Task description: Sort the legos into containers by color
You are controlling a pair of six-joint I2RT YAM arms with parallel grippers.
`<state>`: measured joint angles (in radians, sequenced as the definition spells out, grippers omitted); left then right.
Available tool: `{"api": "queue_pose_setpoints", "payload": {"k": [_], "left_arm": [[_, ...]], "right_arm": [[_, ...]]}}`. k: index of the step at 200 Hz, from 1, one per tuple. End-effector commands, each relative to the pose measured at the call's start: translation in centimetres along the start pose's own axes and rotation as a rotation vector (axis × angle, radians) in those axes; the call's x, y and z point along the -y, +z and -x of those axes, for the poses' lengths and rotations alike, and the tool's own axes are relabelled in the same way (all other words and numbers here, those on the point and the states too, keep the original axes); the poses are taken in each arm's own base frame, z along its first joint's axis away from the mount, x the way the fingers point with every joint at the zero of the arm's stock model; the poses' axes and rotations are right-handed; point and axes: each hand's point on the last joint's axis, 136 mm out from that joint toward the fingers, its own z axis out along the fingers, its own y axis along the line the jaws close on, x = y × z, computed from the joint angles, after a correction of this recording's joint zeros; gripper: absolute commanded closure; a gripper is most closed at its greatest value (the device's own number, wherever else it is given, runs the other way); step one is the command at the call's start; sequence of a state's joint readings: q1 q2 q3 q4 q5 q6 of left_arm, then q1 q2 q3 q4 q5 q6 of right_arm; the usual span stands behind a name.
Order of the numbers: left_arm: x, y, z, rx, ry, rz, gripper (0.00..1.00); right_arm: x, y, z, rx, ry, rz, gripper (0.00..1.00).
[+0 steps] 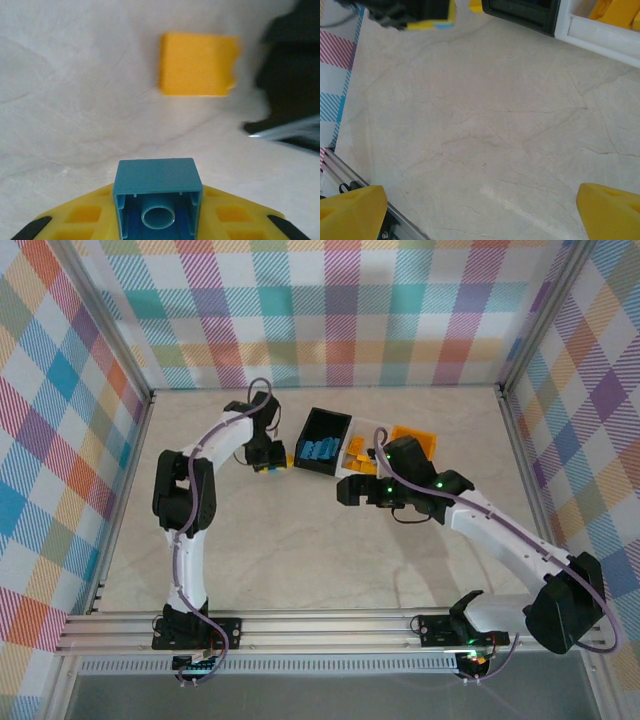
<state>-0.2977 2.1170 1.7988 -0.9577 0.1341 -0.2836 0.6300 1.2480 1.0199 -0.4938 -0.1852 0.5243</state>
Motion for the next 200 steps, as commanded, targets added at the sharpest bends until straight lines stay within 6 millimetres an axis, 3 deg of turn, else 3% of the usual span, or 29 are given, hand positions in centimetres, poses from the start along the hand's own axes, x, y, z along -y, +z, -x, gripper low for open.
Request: {"api": "queue_pose_setpoints", "payload": {"k": [1,46,77,110,169,181,200], "left_arm": [[3.6,-5.4,2.1,0.094,-0.006,-0.137,0.67],[9.2,-5.5,4.5,0.122,0.063,-0.184,0.66],[10.7,-3.9,5.6,0.117,0.058,-0.199,0.65],[11.6,-3.6,5.9,0.123,0.059,-0.216,0.57],[11.5,-5.9,6.1,0.17,0.089,-0.2,0.43],[10.6,-6.7,6.2,0.187,0.093,-0.168,0.4],[7.4,-7.9,6.0,0.21,0.065,-0.044,0.29]], "right_arm": [[0.0,-0.5,-0.1,0.024,0.004,0.0,0.03],[0.1,-1.4,-0.1,0.048,0.01,-0.011,0.03],[0.4,-2.2,-0.3,0.064,0.013,-0.024,0.03],[0.6,-2.5,-0.6,0.067,0.014,-0.031,0.03],[-0.2,-1.3,0.1,0.04,-0.004,-0.004,0.03],[-0.3,-1.1,0.2,0.033,-0.008,0.001,0.03],[-0.4,-0.8,0.2,0.026,-0.012,0.009,0.03]]}}
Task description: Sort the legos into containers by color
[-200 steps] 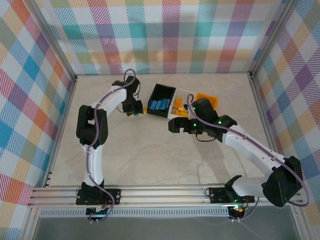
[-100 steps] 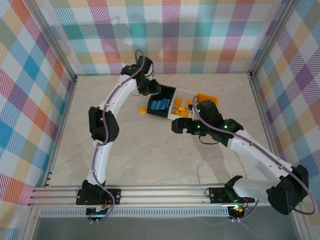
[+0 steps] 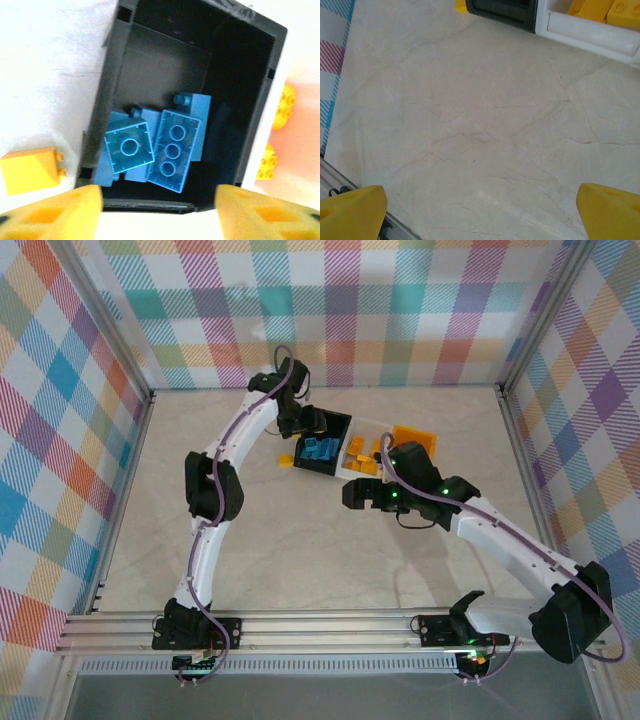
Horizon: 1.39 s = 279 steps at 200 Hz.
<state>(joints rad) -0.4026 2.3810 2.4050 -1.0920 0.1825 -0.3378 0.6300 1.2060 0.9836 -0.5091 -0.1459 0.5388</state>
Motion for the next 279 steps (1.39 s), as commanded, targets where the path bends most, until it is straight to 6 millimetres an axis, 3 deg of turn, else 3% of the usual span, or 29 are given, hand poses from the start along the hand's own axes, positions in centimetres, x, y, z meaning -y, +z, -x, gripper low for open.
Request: {"api": "queue_pose_setpoints", "payload": {"k": [1,23,45,110,180,279], "left_arm": [[-2.4,-5.4,0.4,0.071,-0.002,0.117,0.29],[-6.0,-6.4,0.2,0.088,-0.087,0.174,0.26],[-8.8,-5.8,-0.1,0.073,-0.184,0.184,0.24],[-11.0,0.7,-0.5,-0.044,-0.215,0.225,0.23],[-11.8,5.0,-0.9,-0.101,-0.217,0.227,0.22],[-9.8,7.3,-2.5,-0.175,-0.142,0.139,0.23]], "right_arm": [[-1.5,-0.2,0.8,0.012,-0.028,0.048,0.03],[-1.4,0.0,0.6,0.003,-0.028,0.054,0.03],[-1.4,0.3,0.3,-0.011,-0.024,0.062,0.03],[-1.3,-0.2,-0.1,-0.017,-0.014,0.055,0.03],[-0.7,-0.7,-0.7,-0.022,0.004,0.031,0.03],[-1.2,0.4,0.0,-0.038,0.016,0.043,0.03]]}}
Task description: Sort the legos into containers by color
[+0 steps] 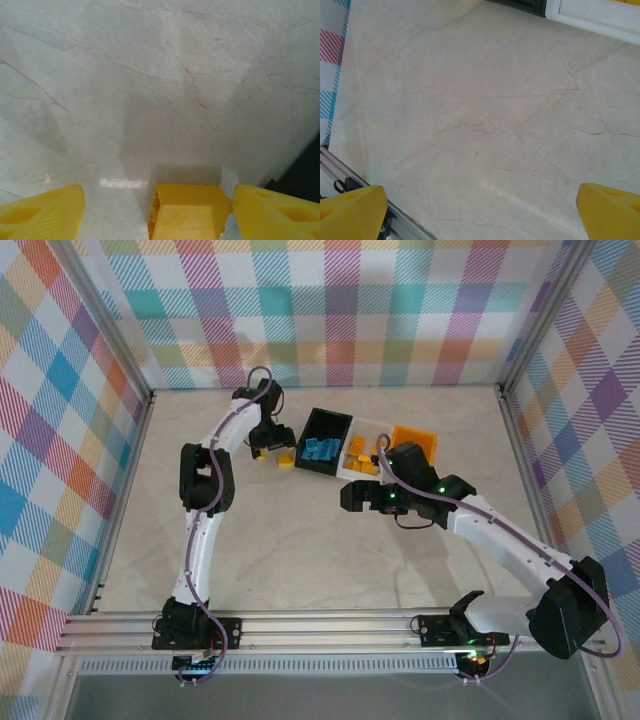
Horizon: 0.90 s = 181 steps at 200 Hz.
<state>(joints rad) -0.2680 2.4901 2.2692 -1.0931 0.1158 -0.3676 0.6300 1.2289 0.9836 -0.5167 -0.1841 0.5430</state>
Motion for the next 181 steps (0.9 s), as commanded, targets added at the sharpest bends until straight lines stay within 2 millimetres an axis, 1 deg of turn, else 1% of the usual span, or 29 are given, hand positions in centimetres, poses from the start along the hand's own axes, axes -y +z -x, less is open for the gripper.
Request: {"api": "queue_pose_setpoints", "payload": {"k": [1,52,89,134,155,181], "left_arm": [[1.9,0.6,-0.7,-0.025,0.059,-0.051,0.23],[2.2,1.4,-1.5,-0.059,0.077,-0.073,0.23],[1.8,1.8,-2.0,-0.08,0.085,-0.055,0.23],[0.6,2.6,-3.6,-0.132,0.137,0.031,0.24],[0.8,3.2,-4.5,-0.156,0.155,0.029,0.24],[0.7,3.5,-4.9,-0.168,0.158,0.028,0.25]], "right_arm": [[-1.1,-0.2,0.7,0.007,0.004,0.027,0.03],[-1.0,-0.1,0.5,0.004,0.015,0.028,0.03],[-0.9,-0.2,0.4,0.008,0.02,0.029,0.03],[-1.0,-0.1,0.5,0.012,0.024,0.036,0.03],[-1.1,0.0,0.5,0.009,0.027,0.039,0.03],[-1.2,0.1,0.6,0.009,0.026,0.045,0.03]]}}
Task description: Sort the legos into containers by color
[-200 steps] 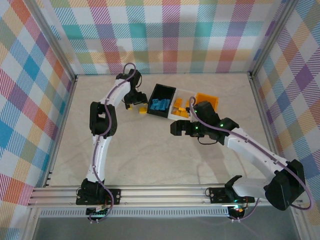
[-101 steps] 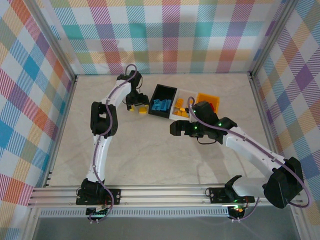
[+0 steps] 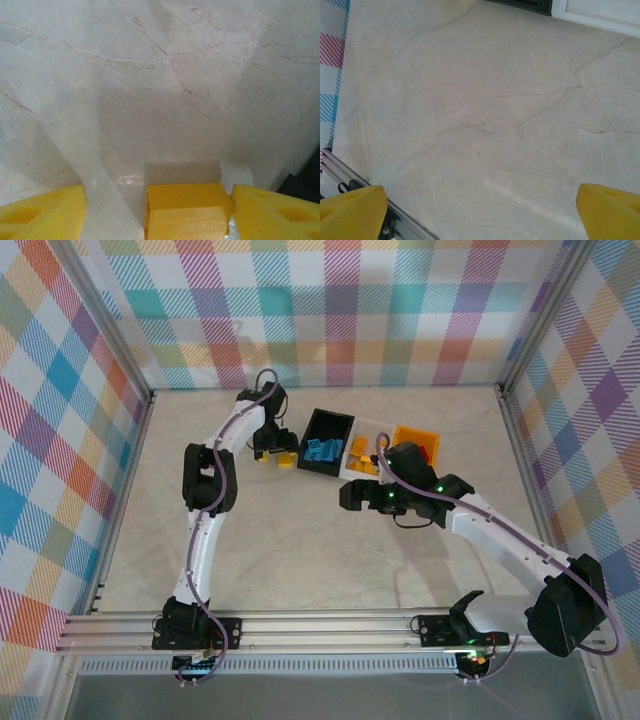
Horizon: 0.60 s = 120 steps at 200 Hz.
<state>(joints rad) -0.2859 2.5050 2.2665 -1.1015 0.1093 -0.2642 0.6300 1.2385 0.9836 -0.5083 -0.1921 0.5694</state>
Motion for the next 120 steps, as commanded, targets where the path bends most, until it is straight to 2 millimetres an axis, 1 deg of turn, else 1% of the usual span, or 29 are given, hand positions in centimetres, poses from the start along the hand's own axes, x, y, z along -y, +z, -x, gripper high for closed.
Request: {"api": "queue_pose_setpoints", "payload": {"k": [1,12,41,62,84,93,120], "left_arm": [[0.8,2.8,-3.9,-0.147,0.04,0.006,0.25],[0.8,2.7,-3.9,-0.144,0.041,0.01,0.25],[-0.2,2.8,-4.2,-0.151,0.044,0.058,0.29],[-1.1,2.4,-4.5,-0.154,0.052,0.104,0.36],[-1.6,1.7,-4.7,-0.147,0.055,0.111,0.41],[-1.9,1.7,-5.0,-0.156,0.051,0.111,0.44],[-2.2,1.6,-6.0,-0.185,0.045,0.105,0.46]], "right_arm": [[-1.2,-0.1,0.6,0.013,-0.002,0.039,0.03],[-1.2,-0.1,0.6,0.013,-0.002,0.038,0.03],[-1.1,-0.1,0.6,0.01,-0.002,0.036,0.03],[-1.1,0.0,0.5,0.01,-0.006,0.034,0.03],[-1.1,-0.1,0.5,0.014,-0.005,0.037,0.03],[-1.0,0.0,0.5,0.013,-0.003,0.037,0.03],[-1.0,0.1,0.5,0.014,-0.001,0.039,0.03]]}}
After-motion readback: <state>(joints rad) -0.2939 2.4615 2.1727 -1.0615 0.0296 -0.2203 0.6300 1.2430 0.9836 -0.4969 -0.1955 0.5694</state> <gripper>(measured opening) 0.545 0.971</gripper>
